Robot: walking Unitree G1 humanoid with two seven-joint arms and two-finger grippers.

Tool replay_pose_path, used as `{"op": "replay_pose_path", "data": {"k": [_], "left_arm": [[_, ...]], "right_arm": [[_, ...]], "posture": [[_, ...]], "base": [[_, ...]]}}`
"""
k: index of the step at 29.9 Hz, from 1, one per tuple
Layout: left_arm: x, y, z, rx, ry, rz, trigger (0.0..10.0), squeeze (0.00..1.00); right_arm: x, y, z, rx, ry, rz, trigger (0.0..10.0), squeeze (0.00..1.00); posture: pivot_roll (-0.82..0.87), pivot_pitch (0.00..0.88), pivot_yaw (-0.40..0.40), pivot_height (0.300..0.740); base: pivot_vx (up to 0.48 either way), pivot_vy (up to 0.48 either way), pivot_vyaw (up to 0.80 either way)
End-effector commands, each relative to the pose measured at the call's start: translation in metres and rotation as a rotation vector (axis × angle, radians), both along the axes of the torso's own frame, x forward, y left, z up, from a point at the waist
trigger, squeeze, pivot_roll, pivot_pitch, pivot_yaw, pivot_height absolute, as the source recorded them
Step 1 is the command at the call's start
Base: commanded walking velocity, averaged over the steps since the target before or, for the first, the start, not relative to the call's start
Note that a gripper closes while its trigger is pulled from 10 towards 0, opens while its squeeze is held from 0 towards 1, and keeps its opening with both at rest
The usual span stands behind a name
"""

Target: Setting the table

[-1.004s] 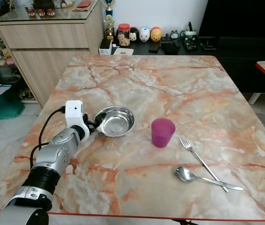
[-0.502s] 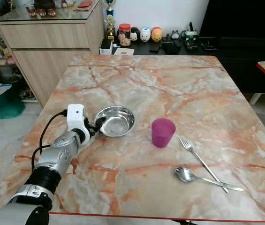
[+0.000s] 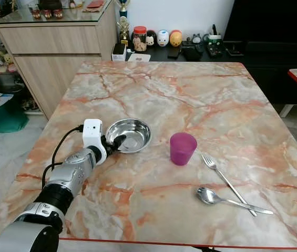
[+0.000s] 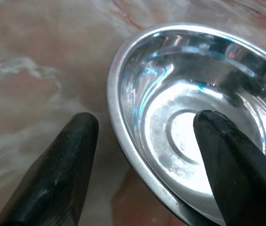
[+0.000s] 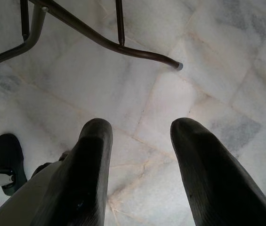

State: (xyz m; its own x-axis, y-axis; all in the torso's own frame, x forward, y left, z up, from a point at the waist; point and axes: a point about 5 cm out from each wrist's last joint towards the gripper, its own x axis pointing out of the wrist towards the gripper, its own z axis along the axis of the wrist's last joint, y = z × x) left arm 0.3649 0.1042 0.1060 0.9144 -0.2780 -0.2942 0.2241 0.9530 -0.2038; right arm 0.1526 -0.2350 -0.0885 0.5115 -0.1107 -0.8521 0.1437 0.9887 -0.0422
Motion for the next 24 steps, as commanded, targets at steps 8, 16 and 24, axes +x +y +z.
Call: {"op": "replay_pose_path", "data": {"k": [8,16,24], "left_arm": [[0.0044,0.0003,0.005,0.023,-0.017,0.004,0.0,0.0],[0.0037,0.0032,0.0018,0.027,-0.001,0.014,0.0,0.0],[0.0042,0.0057,0.0008,0.031,0.018,0.018,0.0,0.0]], "right_arm": [[0.001,-0.0009,0.0006,0.001,0.0,-0.001,10.0,0.0],[0.0013,-0.0008,0.0007,0.002,-0.001,-0.002,10.0,0.0],[0.0017,-0.0004,0.0007,0.004,-0.002,-0.002,10.0,0.0]], "posture": [[0.08,0.0,-0.019,0.727],[0.09,0.0,-0.02,0.727],[0.09,0.0,-0.018,0.727]], "base": [[0.0,0.0,0.0],[0.0,0.0,0.0],[0.0,0.0,0.0]]}}
